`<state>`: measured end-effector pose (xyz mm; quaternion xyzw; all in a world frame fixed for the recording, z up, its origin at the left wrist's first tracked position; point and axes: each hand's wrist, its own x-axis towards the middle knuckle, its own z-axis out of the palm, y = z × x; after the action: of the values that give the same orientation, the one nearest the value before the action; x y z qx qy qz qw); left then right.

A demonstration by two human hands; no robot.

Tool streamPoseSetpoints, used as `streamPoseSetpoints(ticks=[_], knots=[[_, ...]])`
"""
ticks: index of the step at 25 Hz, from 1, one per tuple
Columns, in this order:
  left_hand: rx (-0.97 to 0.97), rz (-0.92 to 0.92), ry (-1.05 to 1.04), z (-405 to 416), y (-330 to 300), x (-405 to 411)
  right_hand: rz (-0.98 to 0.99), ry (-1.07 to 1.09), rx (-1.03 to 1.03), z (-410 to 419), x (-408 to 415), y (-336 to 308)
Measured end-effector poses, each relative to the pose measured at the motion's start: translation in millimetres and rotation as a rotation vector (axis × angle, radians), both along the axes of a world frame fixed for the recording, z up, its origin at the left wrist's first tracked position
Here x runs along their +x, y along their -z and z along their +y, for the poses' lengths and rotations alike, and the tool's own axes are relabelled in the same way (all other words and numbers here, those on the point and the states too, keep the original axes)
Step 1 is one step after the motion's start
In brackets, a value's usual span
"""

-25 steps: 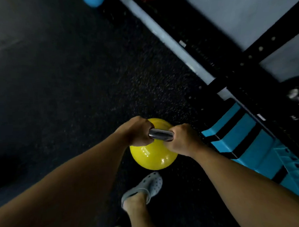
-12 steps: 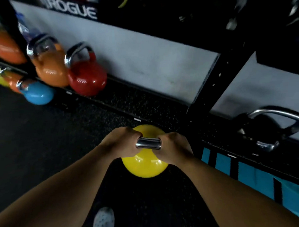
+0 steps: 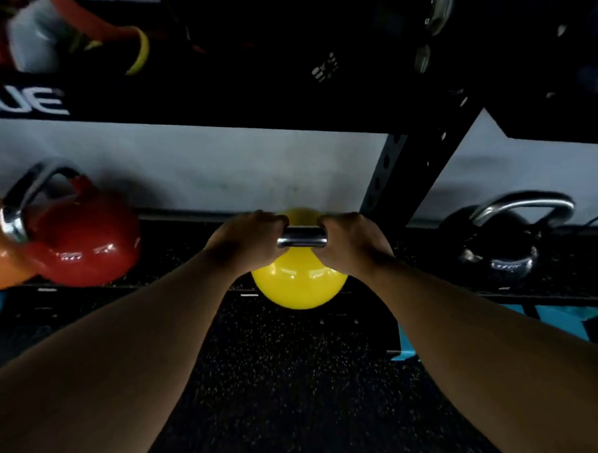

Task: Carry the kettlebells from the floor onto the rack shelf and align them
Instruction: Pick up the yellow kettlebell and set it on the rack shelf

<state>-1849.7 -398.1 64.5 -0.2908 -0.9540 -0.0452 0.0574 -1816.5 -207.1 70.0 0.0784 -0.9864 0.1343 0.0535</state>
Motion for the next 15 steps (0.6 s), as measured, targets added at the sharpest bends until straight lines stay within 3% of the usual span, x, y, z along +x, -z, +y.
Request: streamPoseSetpoints(ticks=[15], knots=[[0.294,-0.239,-0.220,10.2,17.1,-80.3,-0.052,0.090,-0.139,-11.9,-87.2,9.5]])
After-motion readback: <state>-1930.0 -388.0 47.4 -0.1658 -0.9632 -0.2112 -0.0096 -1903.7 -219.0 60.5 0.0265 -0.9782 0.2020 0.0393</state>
